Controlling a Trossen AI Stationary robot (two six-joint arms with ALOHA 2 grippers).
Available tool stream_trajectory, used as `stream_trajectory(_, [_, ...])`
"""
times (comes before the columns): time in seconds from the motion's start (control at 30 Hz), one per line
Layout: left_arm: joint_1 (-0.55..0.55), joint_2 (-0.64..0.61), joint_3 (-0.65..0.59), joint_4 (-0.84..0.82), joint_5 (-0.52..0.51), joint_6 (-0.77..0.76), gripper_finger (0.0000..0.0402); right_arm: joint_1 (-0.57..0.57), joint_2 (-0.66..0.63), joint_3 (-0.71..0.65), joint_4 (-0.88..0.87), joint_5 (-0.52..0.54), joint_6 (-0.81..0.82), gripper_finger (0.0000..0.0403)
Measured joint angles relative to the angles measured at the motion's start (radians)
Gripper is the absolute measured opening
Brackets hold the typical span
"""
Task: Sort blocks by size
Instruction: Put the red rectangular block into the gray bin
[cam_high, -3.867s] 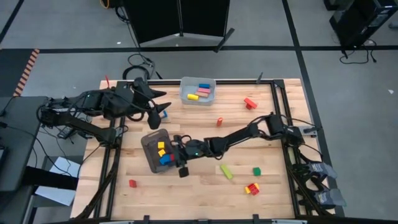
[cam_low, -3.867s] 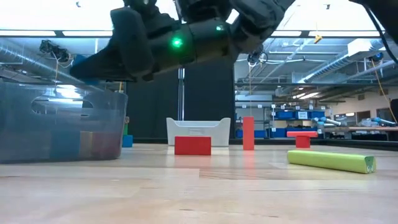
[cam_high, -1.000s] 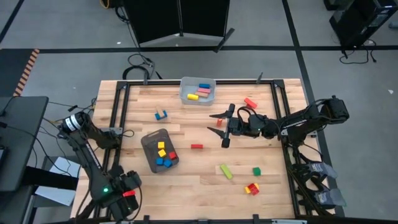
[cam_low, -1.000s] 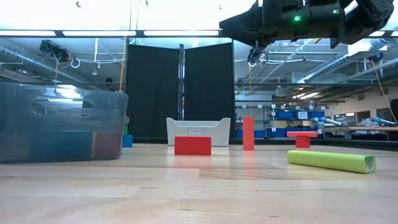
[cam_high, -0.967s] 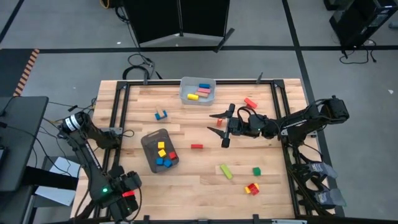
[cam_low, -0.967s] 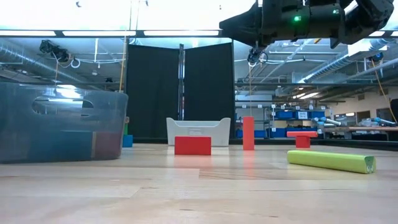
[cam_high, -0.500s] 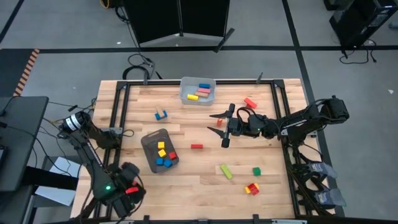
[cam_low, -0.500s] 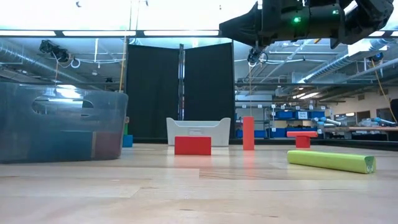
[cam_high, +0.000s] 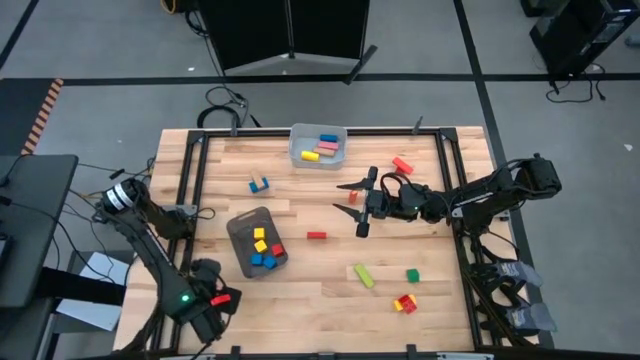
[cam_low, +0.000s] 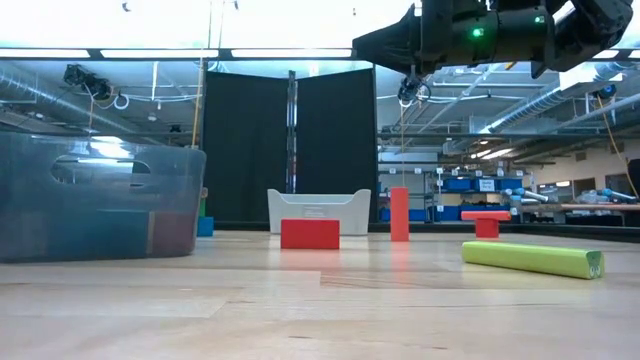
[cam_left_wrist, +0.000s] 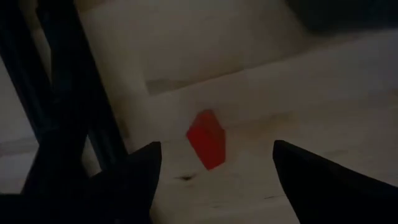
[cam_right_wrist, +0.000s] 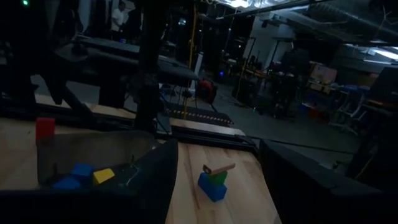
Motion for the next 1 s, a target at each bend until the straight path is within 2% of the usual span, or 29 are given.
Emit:
stream_trajectory(0.73, [-0.015,0.000,-0.201,0.258,0.014,-0.004,0.0315,0.000,0.000,0.000,-0.002,0.000,0.000,0.0227])
stream_trajectory(0.87, [-0.016,0.000,-0.215,0.268,0.014,-0.002,0.0300,0.000,0.000,0.000,-0.004,0.000,0.000,0.0226])
stream_trajectory(1.0, [-0.023,0.000,-0.215,0.270,0.009,-0.002,0.0265,0.000,0.000,0.000,-0.004,0.000,0.000,0.0227])
